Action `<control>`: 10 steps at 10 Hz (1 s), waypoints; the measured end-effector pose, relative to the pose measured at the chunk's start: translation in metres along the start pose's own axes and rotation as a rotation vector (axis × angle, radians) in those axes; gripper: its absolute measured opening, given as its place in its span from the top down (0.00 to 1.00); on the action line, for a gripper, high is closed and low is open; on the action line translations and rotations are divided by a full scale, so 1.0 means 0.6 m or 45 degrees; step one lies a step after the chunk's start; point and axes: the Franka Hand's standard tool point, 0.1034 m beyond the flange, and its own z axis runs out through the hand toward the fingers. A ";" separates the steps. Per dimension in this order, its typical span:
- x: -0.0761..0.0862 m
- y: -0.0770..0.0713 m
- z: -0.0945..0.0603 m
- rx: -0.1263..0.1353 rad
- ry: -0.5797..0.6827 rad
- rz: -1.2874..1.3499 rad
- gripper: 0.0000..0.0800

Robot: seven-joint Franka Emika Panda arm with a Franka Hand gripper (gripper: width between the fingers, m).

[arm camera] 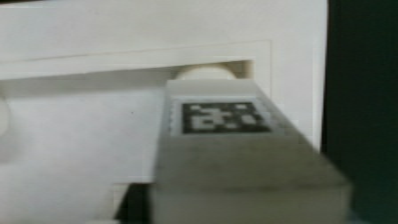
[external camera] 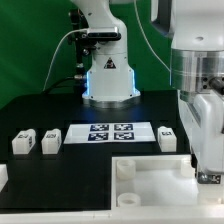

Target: Assemble one leg

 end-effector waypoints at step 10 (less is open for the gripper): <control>-0.014 0.006 -0.007 -0.052 0.003 -1.059 0.19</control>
Offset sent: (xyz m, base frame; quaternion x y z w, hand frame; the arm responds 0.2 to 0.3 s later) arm 0.0004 0.0046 0.0017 -0.0584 0.0181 -0.2274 0.9719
